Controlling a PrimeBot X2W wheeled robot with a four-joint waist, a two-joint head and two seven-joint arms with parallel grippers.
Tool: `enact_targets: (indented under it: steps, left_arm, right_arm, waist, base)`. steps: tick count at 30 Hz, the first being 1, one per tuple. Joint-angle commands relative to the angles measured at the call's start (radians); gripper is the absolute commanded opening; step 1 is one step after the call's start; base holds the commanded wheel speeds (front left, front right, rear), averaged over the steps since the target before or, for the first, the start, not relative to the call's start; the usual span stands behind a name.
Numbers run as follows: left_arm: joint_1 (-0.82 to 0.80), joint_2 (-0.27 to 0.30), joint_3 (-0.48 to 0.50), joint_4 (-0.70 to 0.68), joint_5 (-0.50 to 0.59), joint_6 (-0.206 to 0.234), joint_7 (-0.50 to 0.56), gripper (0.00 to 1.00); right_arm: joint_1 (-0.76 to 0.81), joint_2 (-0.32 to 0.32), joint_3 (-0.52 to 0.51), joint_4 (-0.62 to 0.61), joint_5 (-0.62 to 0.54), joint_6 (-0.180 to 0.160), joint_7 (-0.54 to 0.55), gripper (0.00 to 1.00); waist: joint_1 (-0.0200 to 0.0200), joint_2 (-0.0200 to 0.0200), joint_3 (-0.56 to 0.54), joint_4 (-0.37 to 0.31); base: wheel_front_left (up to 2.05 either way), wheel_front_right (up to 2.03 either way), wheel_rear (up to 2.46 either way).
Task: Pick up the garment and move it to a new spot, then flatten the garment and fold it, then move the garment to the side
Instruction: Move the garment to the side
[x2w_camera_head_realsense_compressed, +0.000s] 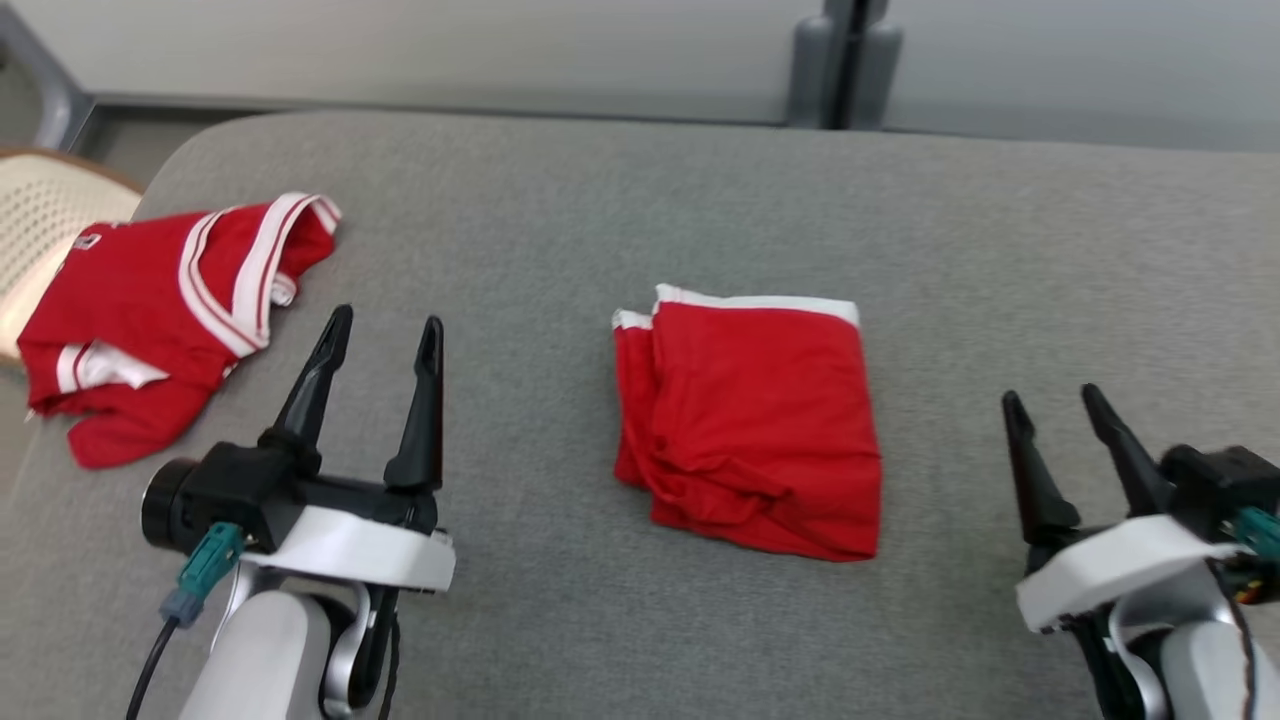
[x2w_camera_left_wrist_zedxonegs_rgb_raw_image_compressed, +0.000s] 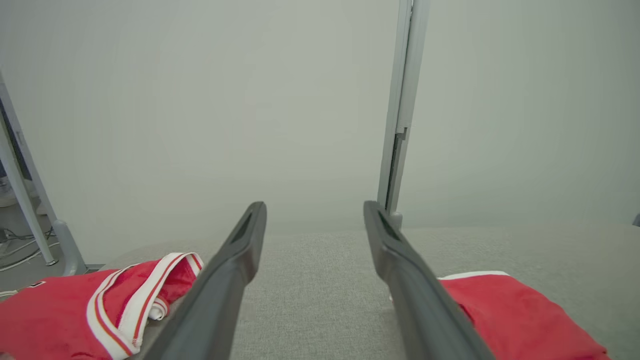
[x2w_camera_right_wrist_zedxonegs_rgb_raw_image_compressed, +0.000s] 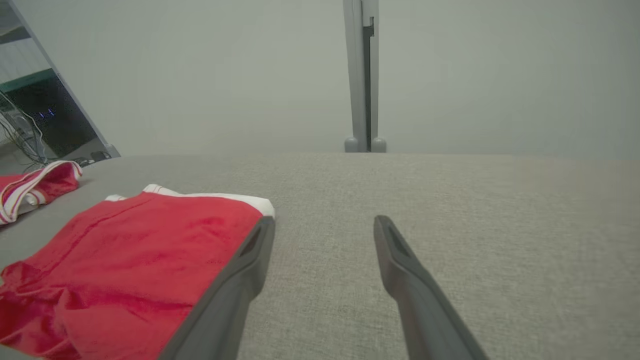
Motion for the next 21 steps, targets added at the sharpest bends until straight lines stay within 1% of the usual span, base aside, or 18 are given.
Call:
enact_targets:
  steps: [1,4,5,9,10,11,12,13,18,21]
  left_arm:
    - [-0.042,-0.012,-0.002,0.01,-0.005,-0.006,-0.016,1.0]
    - [-0.078,-0.029,-0.008,0.026,-0.008,-0.013,-0.029,1.0]
    - [-0.095,-0.037,-0.01,0.037,-0.009,-0.018,-0.036,1.0]
    - [-0.114,-0.049,-0.011,0.055,-0.006,-0.021,-0.045,1.0]
    - [-0.117,-0.051,-0.01,0.057,-0.003,-0.022,-0.047,1.0]
    - [-0.12,-0.053,-0.009,0.058,-0.001,-0.022,-0.048,1.0]
    - [-0.124,-0.054,-0.008,0.059,0.001,-0.022,-0.049,1.0]
    - [-0.126,-0.054,-0.007,0.06,0.003,-0.023,-0.05,1.0]
    - [-0.123,-0.053,-0.001,0.065,0.01,-0.024,-0.051,1.0]
    - [-0.122,-0.047,0.001,0.067,0.017,-0.028,-0.051,1.0]
  right_arm:
    - [-0.05,0.001,0.028,0.061,0.016,0.0,-0.005,1.0]
    - [-0.105,0.012,0.067,0.157,0.038,0.0,-0.014,1.0]
    - [-0.135,0.023,0.096,0.22,0.056,0.0,-0.019,1.0]
    - [-0.176,0.031,0.157,0.319,0.094,0.0,-0.014,1.0]
    - [-0.179,0.032,0.163,0.344,0.102,0.0,-0.002,0.79]
    - [-0.18,0.036,0.174,0.367,0.115,0.0,0.008,0.42]
    - [-0.179,0.044,0.182,0.381,0.139,0.0,0.011,0.26]
    - [-0.178,0.045,0.194,0.396,0.145,0.0,0.022,0.0]
    - [-0.192,0.031,0.227,0.407,0.164,0.0,0.019,0.0]
    - [-0.206,0.01,0.244,0.397,0.159,0.0,-0.002,0.0]
  waist:
    - [0.0,-0.0001,0.074,0.072]
    - [0.0,-0.0001,0.101,0.101]
    - [0.0,-0.0001,0.112,0.115]
    - [0.0,-0.0001,0.123,0.129]
    - [0.0,-0.0001,0.124,0.129]
    - [0.0,-0.0001,0.126,0.129]
    - [0.0,-0.0001,0.128,0.129]
    - [0.0,-0.0001,0.128,0.128]
    - [0.0,-0.0001,0.13,0.109]
    - [0.0,-0.0001,0.127,0.084]
  base:
    - [0.0,0.0,0.0]
    - [0.0,0.0,0.0]
    - [0.0,0.0,0.0]
    - [0.0,0.0,0.0]
    - [0.0,0.0,0.0]
    - [0.0,0.0,0.0]
    - [0.0,0.0,0.0]
    - [0.0,0.0,0.0]
    - [0.0,0.0,0.0]
    - [0.0,0.0,0.0]
